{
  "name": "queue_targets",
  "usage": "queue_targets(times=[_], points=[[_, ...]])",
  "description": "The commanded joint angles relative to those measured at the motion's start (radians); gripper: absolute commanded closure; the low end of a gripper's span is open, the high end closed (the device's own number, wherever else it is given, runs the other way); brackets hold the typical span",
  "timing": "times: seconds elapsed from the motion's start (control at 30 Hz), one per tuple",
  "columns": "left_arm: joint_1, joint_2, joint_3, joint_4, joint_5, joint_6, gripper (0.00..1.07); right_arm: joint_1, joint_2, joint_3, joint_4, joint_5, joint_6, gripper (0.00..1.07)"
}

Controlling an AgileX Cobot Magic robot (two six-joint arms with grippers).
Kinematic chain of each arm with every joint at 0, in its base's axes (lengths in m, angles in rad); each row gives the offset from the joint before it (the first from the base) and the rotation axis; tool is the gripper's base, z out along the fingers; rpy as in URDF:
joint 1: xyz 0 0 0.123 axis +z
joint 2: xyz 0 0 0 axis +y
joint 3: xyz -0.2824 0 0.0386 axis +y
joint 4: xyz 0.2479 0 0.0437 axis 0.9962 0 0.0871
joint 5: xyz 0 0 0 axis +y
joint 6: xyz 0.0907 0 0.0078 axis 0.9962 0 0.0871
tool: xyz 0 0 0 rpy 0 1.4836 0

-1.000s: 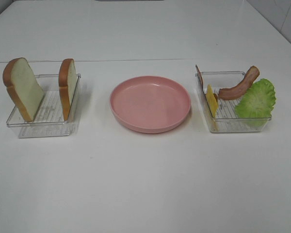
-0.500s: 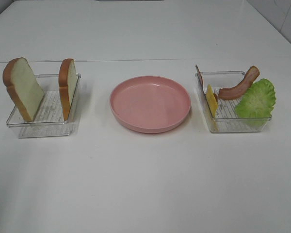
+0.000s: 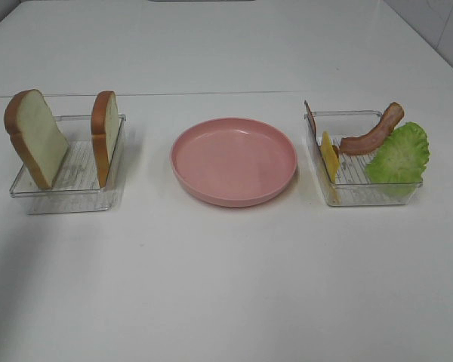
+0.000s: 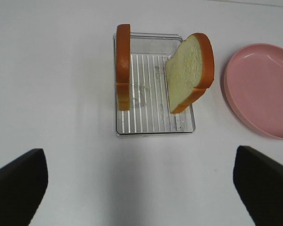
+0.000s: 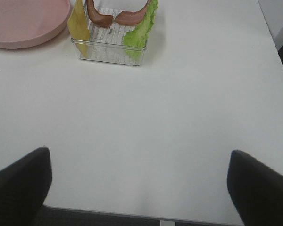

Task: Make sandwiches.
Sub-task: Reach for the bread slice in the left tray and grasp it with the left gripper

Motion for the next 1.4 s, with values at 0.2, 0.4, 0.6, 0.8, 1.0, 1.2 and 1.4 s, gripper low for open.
queue_targets(times=[0.2,0.4,0.6,0.8,1.0,1.2,1.4], points=[[-0.06,0.209,-0.155,-0.038,0.088,0.024,0.08,-0.005,-0.034,0.002,-0.001,-0.004,-0.01,0.09],[-0.161,0.367,-0.277,-0.02,0.154,-0.039,0.08,-0.005,-0.034,0.002,-0.001,-0.004,-0.01,0.09],[-0.266,0.553,-0.448,0.133,0.244,-0.221,0.08,-0.005,-0.034,0.002,-0.001,-0.004,-0.01,0.09],[-0.315,0.708,-0.606,0.221,0.321,-0.303,0.08,-0.005,-0.034,0.002,-0.001,-0.004,-0.01,0.09],[-0.319,0.849,-0.73,0.223,0.369,-0.331,0.08,-0.005,-0.034,0.002,-0.001,-0.004,-0.01,0.09],[-0.319,0.949,-0.776,0.212,0.33,-0.332,0.08,-0.005,-0.034,0.002,-0.001,-0.004,-0.01,0.09],[-0.319,0.998,-0.779,0.205,0.274,-0.332,0.08,-0.005,-0.034,0.002,-0.001,-0.004,-0.01,0.09]])
